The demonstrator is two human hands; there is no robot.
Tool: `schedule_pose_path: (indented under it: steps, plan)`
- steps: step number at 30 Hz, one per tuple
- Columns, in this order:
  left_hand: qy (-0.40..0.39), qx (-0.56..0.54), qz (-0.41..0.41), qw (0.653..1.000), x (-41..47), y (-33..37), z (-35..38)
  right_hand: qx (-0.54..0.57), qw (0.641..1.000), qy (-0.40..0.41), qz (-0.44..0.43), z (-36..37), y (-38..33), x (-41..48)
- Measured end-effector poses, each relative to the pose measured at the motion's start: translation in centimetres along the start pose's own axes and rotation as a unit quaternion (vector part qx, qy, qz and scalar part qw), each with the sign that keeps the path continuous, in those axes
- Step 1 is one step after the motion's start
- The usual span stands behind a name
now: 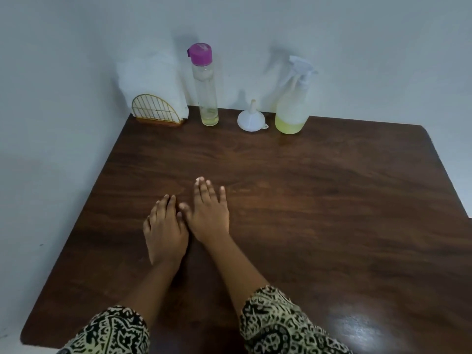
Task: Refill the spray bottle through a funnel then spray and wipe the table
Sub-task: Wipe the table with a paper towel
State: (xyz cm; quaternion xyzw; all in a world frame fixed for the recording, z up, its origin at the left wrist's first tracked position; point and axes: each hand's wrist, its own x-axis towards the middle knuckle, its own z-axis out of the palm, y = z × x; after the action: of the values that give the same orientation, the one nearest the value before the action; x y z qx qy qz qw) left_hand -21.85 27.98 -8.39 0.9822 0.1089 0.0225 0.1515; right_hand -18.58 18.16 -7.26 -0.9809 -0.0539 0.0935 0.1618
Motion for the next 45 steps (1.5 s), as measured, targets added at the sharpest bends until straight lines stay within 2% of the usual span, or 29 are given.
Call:
schedule_pose_path:
  steps: [2, 4, 6, 8, 10, 13, 16, 18, 20, 22, 23, 26, 29, 31, 33, 35, 38, 40, 43, 45]
  plan:
    - [0.002, 0.000, 0.001, 1.000, 0.0, 0.1, 0.0, -0.013, 0.999, 0.023, 0.025, -0.5, 3.5, -1.8]
    - [0.006, 0.006, 0.003, 1.000, 0.0, 0.1, 0.0, -0.033, 0.990, 0.075, 0.116, -1.6, 9.9, -3.4]
    - [0.009, 0.010, 0.008, 1.000, 0.1, 0.2, 0.0, -0.042, 0.964, 0.107, 0.241, -3.8, 17.9, -5.5]
    - [0.010, 0.015, 0.011, 1.000, 0.1, 0.2, 0.0, -0.031, 0.929, 0.104, 0.353, -6.5, 24.2, -7.8]
    - [0.014, 0.019, 0.023, 0.999, -0.1, 0.4, 0.0, -0.015, 0.910, 0.098, 0.403, -7.7, 26.2, -8.9]
    - [0.019, 0.027, 0.040, 0.999, -0.4, 0.7, -0.1, -0.004, 0.936, 0.087, 0.342, -6.0, 21.5, -8.1]
    - [0.013, 0.036, 0.041, 0.998, -1.0, 1.1, -0.3, -0.008, 0.980, 0.066, 0.187, -2.7, 12.5, -8.4]
    - [0.011, 0.029, 0.038, 0.999, -1.6, 1.5, -0.2, -0.016, 0.997, 0.025, 0.077, -1.4, 7.6, -10.2]
    - [0.011, 0.019, 0.034, 0.999, -2.8, 1.9, -0.1, -0.023, 1.000, -0.012, 0.004, -0.9, 6.0, -12.5]
    - [0.008, 0.008, 0.031, 0.999, -4.2, 2.3, 0.2, -0.035, 0.999, 0.008, -0.021, -0.9, 7.9, -14.5]
    - [0.007, 0.004, 0.029, 1.000, -4.9, 2.6, 0.4, -0.040, 0.999, 0.034, -0.005, -1.0, 9.8, -15.3]
    - [0.005, 0.000, 0.031, 1.000, -6.9, 3.3, 0.7, -0.045, 0.983, 0.085, 0.157, -2.2, 18.2, -17.5]
    - [0.006, -0.005, 0.029, 1.000, -8.0, 3.7, 1.0, -0.030, 0.936, 0.109, 0.334, -5.1, 26.9, -20.2]
    - [0.008, -0.009, 0.026, 1.000, -8.5, 3.9, 1.1, 0.002, 0.900, 0.117, 0.420, -6.7, 28.8, -21.1]
    - [0.010, -0.012, 0.027, 1.000, -8.8, 4.0, 1.0, 0.017, 0.885, 0.130, 0.446, -6.4, 27.1, -20.2]
    - [0.013, -0.021, 0.021, 0.999, -9.2, 4.1, 1.0, 0.015, 0.908, 0.133, 0.397, -4.9, 22.6, -18.4]
    - [0.024, -0.035, 0.005, 0.999, -10.1, 3.8, 0.9, 0.030, 0.970, 0.111, 0.212, -1.5, 13.7, -15.7]
    - [0.032, -0.041, -0.008, 0.999, -10.6, 3.5, 0.9, 0.014, 0.992, 0.068, 0.102, -0.1, 8.2, -15.1]
    - [0.032, -0.041, -0.015, 0.999, -11.0, 3.2, 0.9, -0.011, 1.000, 0.015, 0.019, -0.5, 6.2, -16.0]
    - [0.033, -0.035, -0.012, 0.999, -10.9, 3.2, 0.9, -0.022, 0.999, 0.025, 0.035, -0.8, 9.0, -16.9]
